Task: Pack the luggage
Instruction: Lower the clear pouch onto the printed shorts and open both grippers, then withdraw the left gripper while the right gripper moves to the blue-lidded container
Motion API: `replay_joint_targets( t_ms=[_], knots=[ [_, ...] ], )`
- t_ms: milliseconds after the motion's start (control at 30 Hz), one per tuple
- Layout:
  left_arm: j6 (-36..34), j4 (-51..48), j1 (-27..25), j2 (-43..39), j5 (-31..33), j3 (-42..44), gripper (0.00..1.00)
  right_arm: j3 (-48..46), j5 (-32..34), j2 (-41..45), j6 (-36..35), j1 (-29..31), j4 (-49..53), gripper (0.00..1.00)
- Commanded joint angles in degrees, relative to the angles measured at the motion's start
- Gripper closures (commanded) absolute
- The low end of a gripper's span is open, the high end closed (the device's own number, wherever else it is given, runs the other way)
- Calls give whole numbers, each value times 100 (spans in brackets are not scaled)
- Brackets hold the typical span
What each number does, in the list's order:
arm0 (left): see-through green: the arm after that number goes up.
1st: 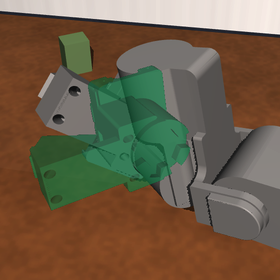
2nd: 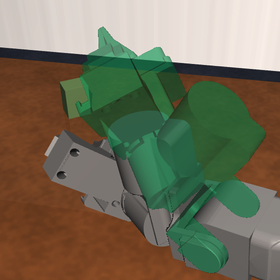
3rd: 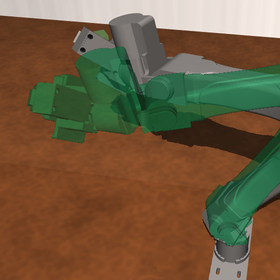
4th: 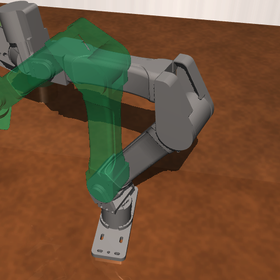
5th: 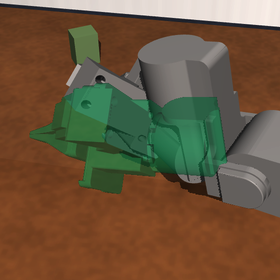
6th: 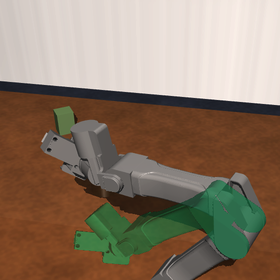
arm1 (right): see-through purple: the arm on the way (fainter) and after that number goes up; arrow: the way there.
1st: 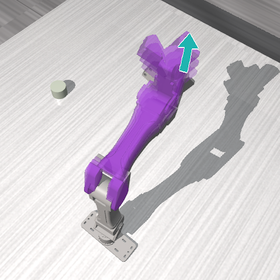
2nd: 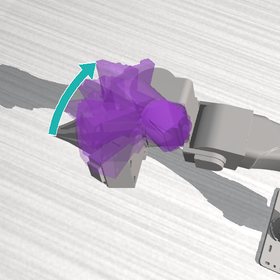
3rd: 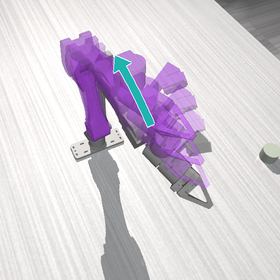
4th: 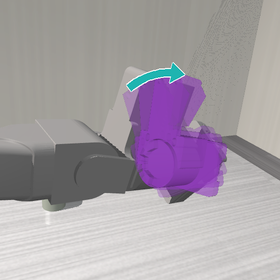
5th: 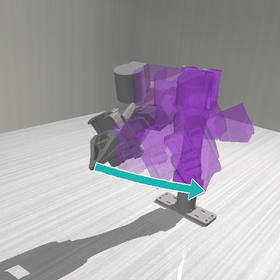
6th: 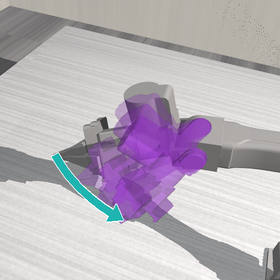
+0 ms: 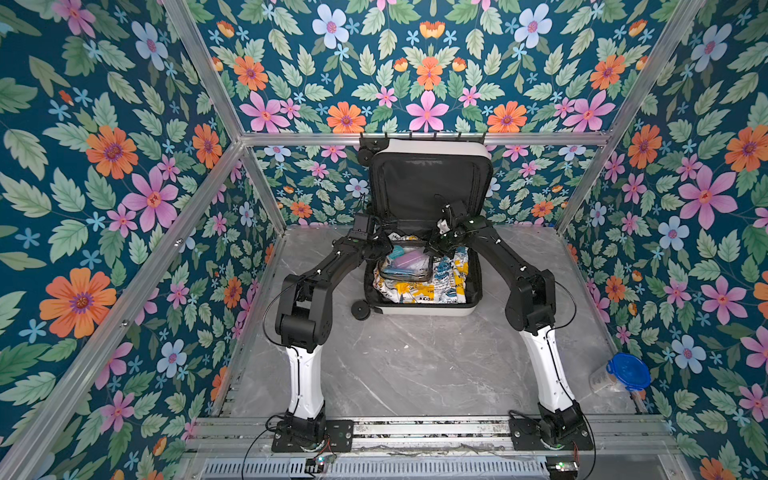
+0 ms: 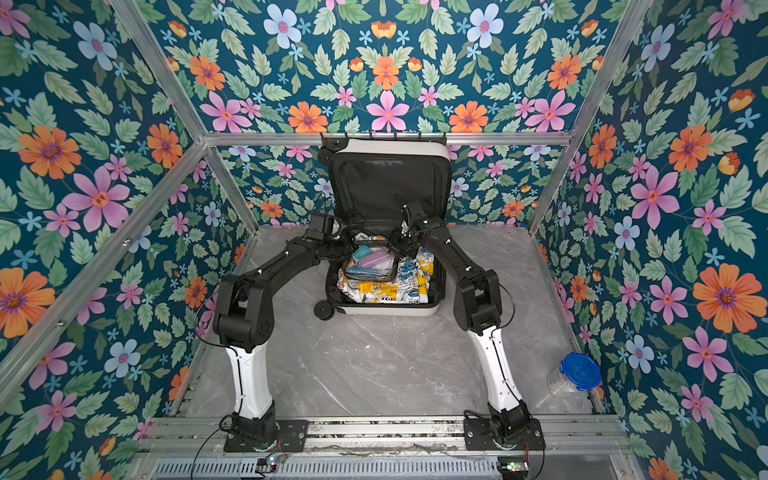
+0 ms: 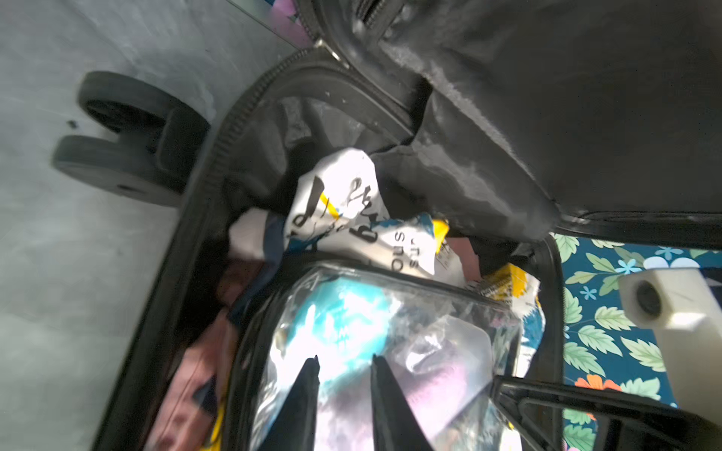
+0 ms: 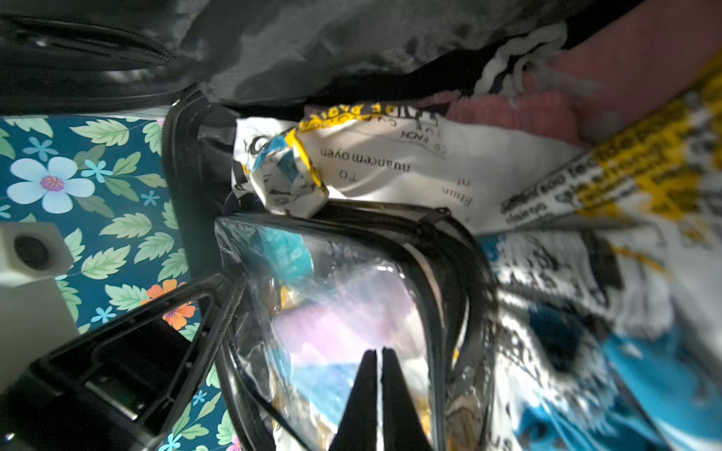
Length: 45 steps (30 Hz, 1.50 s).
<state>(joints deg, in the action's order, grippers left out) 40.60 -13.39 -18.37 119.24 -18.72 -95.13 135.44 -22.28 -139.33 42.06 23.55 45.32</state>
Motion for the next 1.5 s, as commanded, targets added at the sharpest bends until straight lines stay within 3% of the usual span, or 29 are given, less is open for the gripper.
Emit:
replay_joint_targets(
  t_ms=[0, 167, 300, 500, 667, 833, 933, 967, 1000, 1100, 1233, 1333, 1467],
  knots=[
    [9, -12, 0, 189, 105, -138, 74, 271, 104, -239, 54, 3, 324, 93],
    [9, -59, 1, 353, 97, -269, 74, 266, 166, -344, 38, 4, 389, 94],
    [-85, -37, 0, 65, 100, -189, 73, -19, 135, 30, -83, 8, 211, 89],
    [-277, 158, -9, -1173, 243, 400, 67, -1111, 184, 1451, -288, 43, -205, 76],
    [-624, 233, -136, -2548, 334, 1421, 65, -3050, 615, 3304, -583, 36, -425, 67],
    [-957, 213, -827, -3746, 551, 2780, 57, -5298, 1577, 5569, -809, -158, -94, 49],
    [-825, 539, -1558, -4273, 780, 3745, 55, -6468, 1899, 6900, -723, -635, 236, 39],
    [-743, 661, -1858, -4417, 952, 4047, 54, -6736, 2036, 7340, -680, -869, 472, 3],
    [-651, 816, -2096, -4527, 1048, 4306, 54, -6886, 2149, 7691, -658, -1076, 707, 1],
    [-258, 1512, -2631, -4732, 1147, 5063, 54, -7048, 2563, 8729, -651, -1606, 1401, 1],
    [-44, 1926, -2932, -4637, 1154, 5347, 54, -6638, 3698, 9376, -404, -1634, 2274, 1],
    [-175, 1954, -3050, -4385, 1046, 5052, 54, -6099, 4659, 9148, 205, -1637, 3137, 1],
    [-521, 1956, -3432, -3895, 986, 4335, 53, -5270, 5800, 8175, 1258, -1675, 4742, 1]
  ],
)
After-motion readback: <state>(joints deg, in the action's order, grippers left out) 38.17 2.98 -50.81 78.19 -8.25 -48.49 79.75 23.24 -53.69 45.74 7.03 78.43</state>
